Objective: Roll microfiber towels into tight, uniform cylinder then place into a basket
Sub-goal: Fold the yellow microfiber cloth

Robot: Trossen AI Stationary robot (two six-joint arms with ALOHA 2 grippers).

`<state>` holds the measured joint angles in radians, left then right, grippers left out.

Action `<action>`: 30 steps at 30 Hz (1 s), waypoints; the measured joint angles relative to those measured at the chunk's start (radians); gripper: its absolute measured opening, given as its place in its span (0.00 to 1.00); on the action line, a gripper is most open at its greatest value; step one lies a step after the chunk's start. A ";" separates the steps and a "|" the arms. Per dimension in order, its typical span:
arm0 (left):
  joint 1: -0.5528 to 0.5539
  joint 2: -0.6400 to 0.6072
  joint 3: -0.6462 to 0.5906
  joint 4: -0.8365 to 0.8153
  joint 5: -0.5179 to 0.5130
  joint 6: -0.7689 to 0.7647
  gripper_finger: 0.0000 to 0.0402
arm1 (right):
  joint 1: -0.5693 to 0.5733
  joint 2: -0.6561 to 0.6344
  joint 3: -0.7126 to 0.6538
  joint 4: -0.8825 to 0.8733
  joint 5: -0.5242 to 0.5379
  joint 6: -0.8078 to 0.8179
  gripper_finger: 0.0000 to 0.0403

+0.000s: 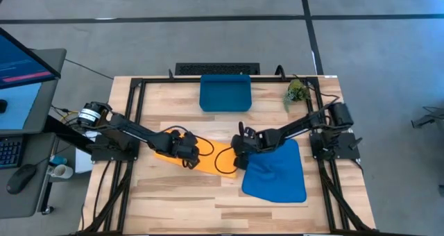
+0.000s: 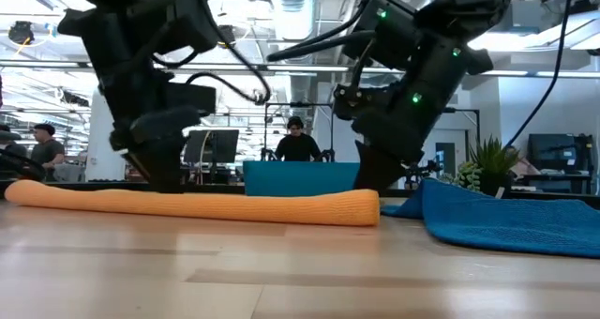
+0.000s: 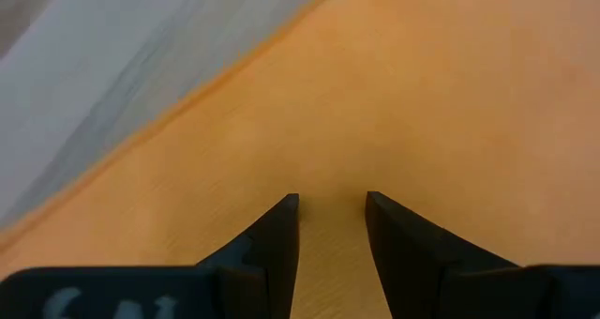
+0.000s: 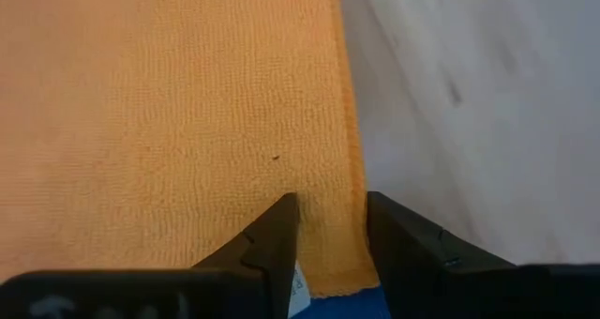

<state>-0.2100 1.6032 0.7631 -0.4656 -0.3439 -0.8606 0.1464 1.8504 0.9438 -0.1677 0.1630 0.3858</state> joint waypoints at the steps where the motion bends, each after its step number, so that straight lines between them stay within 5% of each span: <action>1: 0.001 0.000 0.000 -0.028 -0.010 -0.025 0.29 | 0.000 -0.001 0.001 -0.007 -0.024 0.034 0.37; 10: 0.008 -0.001 0.000 -0.064 -0.247 -0.044 0.29 | 0.035 -0.001 0.063 -0.109 -0.172 0.098 0.33; 14: 0.012 -0.001 0.003 -0.050 -0.259 -0.017 0.29 | 0.041 -0.036 0.127 -0.205 -0.197 0.073 0.33; 22: -0.018 0.000 0.023 -0.022 -0.039 -0.027 0.29 | 0.138 -0.211 0.128 -0.325 0.073 0.054 0.32; 30: 0.033 -0.001 -0.038 0.032 -0.043 -0.108 0.29 | 0.276 -0.305 0.129 -0.393 0.263 0.093 0.32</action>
<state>-0.1773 1.6018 0.7248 -0.4331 -0.3872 -0.9686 0.4219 1.5451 1.0725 -0.5611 0.4263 0.4787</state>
